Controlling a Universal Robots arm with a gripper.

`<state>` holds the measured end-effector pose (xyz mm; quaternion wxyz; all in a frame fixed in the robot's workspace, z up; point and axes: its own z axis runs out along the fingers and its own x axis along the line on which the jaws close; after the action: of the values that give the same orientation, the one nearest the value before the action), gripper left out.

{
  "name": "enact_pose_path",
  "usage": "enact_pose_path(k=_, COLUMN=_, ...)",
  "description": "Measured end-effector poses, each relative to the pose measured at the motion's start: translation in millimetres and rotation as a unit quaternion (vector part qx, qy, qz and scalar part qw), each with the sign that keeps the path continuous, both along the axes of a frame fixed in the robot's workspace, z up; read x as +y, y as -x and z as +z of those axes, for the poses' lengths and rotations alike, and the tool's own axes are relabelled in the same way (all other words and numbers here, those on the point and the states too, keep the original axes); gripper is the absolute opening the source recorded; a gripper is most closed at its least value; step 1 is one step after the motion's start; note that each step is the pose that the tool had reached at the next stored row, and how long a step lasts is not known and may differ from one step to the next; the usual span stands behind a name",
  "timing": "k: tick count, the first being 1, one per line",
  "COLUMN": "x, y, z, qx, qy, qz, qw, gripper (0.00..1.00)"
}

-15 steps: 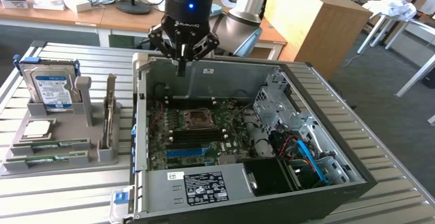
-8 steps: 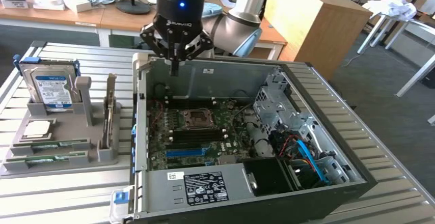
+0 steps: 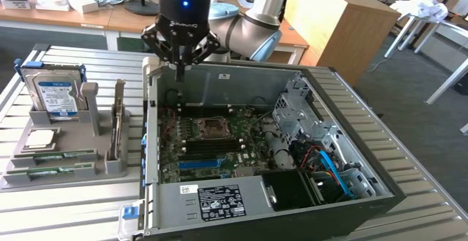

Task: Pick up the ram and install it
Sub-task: 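Reach for the ram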

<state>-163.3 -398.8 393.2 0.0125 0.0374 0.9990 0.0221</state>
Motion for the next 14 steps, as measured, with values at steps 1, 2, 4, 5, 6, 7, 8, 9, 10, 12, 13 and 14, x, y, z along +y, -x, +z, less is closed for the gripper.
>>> enact_pose_path(k=1, x=0.0, y=1.5, z=0.0, qx=0.0000, qy=0.0000, qz=0.000, qw=1.0000, gripper=0.10)
enact_pose_path(k=2, x=0.0, y=3.2, z=0.0, qx=0.0000, qy=0.0000, qz=0.000, qw=1.0000, gripper=0.10)
enact_pose_path(k=4, x=0.0, y=6.7, z=0.0, qx=0.0000, qy=0.0000, qz=0.000, qw=1.0000, gripper=0.10)
enact_pose_path(k=5, x=0.0, y=8.5, z=0.0, qx=0.0000, qy=0.0000, qz=0.000, qw=1.0000, gripper=0.10)
enact_pose_path(k=6, x=0.0, y=10.3, z=0.0, qx=0.0000, qy=0.0000, qz=0.000, qw=1.0000, gripper=0.10)
enact_pose_path(k=7, x=0.0, y=12.0, z=0.0, qx=0.0000, qy=0.0000, qz=0.000, qw=1.0000, gripper=0.10)
enact_pose_path(k=8, x=0.0, y=13.6, z=0.0, qx=0.0000, qy=0.0000, qz=0.000, qw=1.0000, gripper=0.10)
enact_pose_path(k=9, x=0.0, y=15.1, z=0.0, qx=0.0000, qy=0.0000, qz=0.000, qw=1.0000, gripper=0.10)
enact_pose_path(k=10, x=0.0, y=16.3, z=0.0, qx=0.0000, qy=0.0000, qz=0.000, qw=1.0000, gripper=0.10)
enact_pose_path(k=12, x=0.0, y=18.7, z=0.0, qx=0.0000, qy=0.0000, qz=0.000, qw=1.0000, gripper=0.10)
enact_pose_path(k=13, x=0.0, y=20.0, z=-0.1, qx=0.0000, qy=0.0000, qz=0.000, qw=1.0000, gripper=0.10)
enact_pose_path(k=14, x=0.0, y=21.5, z=0.0, qx=0.0000, qy=0.0000, qz=0.000, qw=1.0000, gripper=0.10)
